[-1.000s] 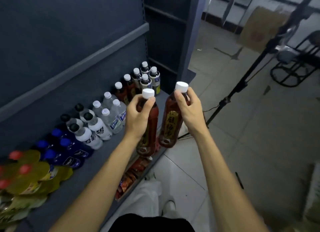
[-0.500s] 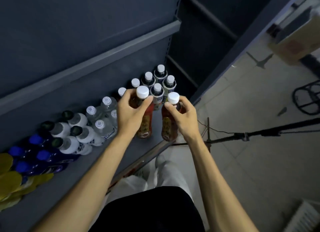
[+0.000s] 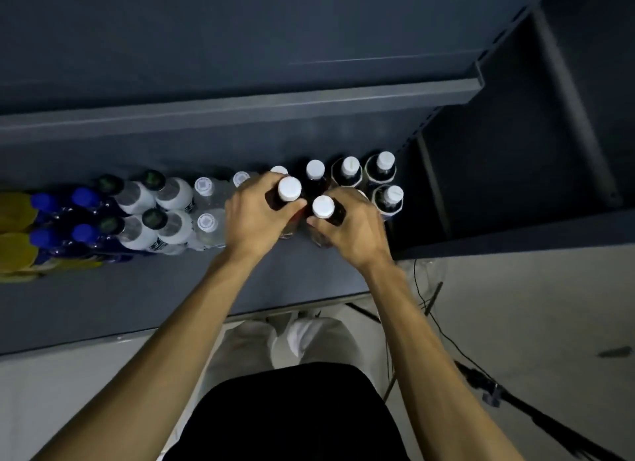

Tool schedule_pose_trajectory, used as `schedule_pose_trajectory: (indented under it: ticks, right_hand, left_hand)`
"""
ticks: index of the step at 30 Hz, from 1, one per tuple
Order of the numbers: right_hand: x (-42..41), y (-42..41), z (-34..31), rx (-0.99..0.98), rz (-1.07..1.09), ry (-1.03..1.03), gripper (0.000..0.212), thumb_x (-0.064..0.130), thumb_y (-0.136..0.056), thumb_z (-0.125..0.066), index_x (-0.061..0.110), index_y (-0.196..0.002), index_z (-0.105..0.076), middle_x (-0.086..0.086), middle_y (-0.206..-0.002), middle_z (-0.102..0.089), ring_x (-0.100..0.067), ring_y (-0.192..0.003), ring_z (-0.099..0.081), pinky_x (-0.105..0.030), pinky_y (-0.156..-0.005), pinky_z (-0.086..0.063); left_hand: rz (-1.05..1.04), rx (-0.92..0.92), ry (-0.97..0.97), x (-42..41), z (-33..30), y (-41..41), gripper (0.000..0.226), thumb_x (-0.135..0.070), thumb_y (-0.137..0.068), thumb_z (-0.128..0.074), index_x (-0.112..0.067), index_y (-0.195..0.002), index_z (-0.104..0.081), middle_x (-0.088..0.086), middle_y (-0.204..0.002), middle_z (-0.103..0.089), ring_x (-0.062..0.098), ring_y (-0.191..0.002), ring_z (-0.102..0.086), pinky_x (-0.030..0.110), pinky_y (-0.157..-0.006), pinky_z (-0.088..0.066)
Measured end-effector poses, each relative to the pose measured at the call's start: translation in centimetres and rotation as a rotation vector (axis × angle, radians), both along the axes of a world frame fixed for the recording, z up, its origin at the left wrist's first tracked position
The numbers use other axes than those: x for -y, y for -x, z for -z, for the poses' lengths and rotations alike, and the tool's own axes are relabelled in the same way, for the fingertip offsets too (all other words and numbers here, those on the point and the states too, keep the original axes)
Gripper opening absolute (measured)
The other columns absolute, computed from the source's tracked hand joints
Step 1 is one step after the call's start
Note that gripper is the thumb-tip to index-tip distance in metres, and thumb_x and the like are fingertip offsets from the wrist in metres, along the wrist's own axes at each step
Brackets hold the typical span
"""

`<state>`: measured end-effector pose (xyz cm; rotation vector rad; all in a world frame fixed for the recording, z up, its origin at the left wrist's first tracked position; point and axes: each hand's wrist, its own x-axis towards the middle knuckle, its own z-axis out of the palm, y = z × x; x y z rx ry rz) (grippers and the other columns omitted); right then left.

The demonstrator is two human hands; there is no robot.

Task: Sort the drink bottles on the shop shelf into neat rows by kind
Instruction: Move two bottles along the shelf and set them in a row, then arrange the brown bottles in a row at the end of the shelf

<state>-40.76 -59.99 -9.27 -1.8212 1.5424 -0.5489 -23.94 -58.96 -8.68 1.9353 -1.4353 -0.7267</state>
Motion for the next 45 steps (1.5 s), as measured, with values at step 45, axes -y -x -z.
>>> schedule_pose_trajectory:
  ticks: [45]
  right_hand:
    - [-5.5,-18.9,-3.4,0.492,-0.218,-0.422,0.027,0.007,-0.095,-0.056,0.003,-0.122,-0.061,0.001,-0.113,-0.062,0.013,-0.084,-0.059,-0.004,-0.078,-0.043]
  left_hand:
    - [-0.251,-0.210,0.157,-13.8,-2.9,-14.8,0.035,-0.020,-0.090,-0.052,-0.014,-0.123,-0.058,-0.003,-0.126,-0.060,0.007,-0.118,-0.052,0.018,-0.099,-0.040]
